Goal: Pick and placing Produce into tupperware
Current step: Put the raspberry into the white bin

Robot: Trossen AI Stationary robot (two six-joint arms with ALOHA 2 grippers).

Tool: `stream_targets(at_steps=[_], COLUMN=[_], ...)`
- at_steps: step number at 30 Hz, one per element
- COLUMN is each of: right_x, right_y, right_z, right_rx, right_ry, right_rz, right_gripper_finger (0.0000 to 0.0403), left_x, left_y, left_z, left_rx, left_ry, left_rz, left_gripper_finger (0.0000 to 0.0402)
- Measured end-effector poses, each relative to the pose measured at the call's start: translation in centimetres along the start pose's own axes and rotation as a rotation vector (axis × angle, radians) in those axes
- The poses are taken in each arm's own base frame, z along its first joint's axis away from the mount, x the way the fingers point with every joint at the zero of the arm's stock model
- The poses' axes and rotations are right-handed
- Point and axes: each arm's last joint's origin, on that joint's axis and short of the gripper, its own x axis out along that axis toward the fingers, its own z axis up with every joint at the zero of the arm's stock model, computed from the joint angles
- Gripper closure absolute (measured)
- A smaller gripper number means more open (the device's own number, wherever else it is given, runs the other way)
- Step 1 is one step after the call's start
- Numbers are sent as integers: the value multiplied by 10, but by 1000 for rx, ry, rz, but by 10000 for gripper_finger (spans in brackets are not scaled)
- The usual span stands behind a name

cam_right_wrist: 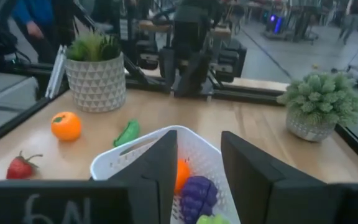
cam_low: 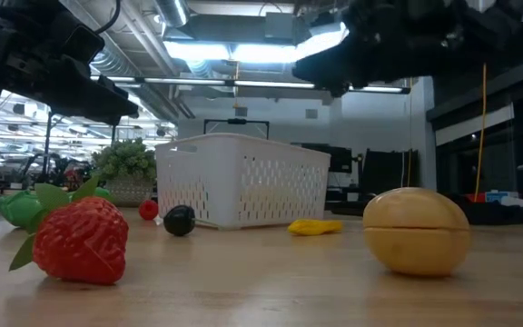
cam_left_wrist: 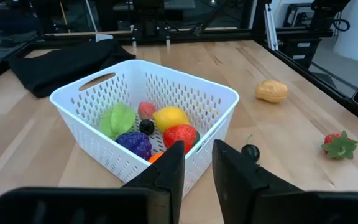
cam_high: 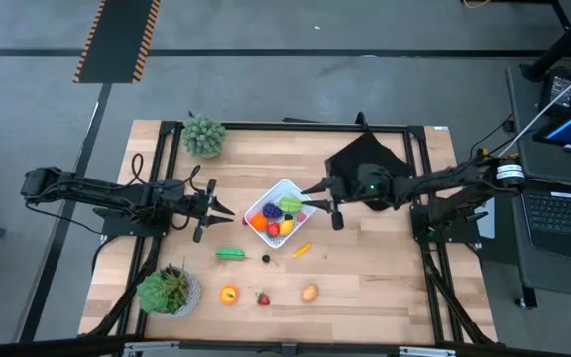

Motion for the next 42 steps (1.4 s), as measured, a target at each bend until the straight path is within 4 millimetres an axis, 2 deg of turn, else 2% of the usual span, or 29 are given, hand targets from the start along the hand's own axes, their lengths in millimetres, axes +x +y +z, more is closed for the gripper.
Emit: stream_targets(at_steps=[5,29,37,42], right_x=[-9,-10,-10,-10], right_y=[3,4,3,3], right_z=[-12,-13,-13,-13], right_rx=[19,44,41,39], right_ry=[-35,-36,-37,-42], right_rz=[-2,-3,-4,-5], right_gripper_finger=[276,276,276,276], left_x=[0,0,0,0], left_y=[0,1,4,5], left_z=[0,-1,-2,-2], left_rx=[-1,-14,-55,-54], left_ry=[5,6,18,23], left_rz=[-1,28,141,158], left_gripper_finger=[337,385,400,395])
